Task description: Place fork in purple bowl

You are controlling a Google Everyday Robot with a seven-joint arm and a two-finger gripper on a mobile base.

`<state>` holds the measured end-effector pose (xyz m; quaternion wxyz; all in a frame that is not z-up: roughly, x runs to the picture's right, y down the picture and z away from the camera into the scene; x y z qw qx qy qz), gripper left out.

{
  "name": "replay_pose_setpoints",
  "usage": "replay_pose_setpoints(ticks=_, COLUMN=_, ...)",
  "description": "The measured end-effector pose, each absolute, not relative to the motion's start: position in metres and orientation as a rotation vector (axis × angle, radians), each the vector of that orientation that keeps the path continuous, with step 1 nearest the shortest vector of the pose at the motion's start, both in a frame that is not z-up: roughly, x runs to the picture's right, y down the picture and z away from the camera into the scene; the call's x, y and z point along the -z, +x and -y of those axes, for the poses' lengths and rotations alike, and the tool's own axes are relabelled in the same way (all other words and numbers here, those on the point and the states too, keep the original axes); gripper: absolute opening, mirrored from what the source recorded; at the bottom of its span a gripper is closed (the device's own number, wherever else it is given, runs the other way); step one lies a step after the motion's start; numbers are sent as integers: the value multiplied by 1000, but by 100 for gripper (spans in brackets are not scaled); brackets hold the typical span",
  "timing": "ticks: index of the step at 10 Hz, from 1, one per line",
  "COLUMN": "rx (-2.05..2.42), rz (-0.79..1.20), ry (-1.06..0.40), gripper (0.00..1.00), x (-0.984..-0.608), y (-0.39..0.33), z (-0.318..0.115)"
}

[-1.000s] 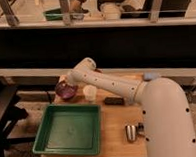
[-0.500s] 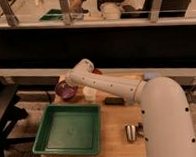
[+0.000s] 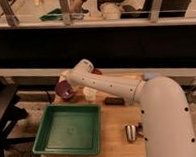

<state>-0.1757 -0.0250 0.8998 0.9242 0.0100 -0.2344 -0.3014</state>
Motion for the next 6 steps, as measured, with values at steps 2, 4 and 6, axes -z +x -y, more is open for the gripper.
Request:
replay_pose_setpoints(ticks=2, rx=607, rz=497, ry=16, gripper=80, x=-891, y=-173, z=32)
replay_pose_setpoints(ticks=4, rx=605, rz=488, ry=16, gripper=67, x=-886, y=-161, z=38)
replay_pose_setpoints(ticks=6, rx=605, rz=489, ry=12, gripper=50, x=-891, y=-165, z=30)
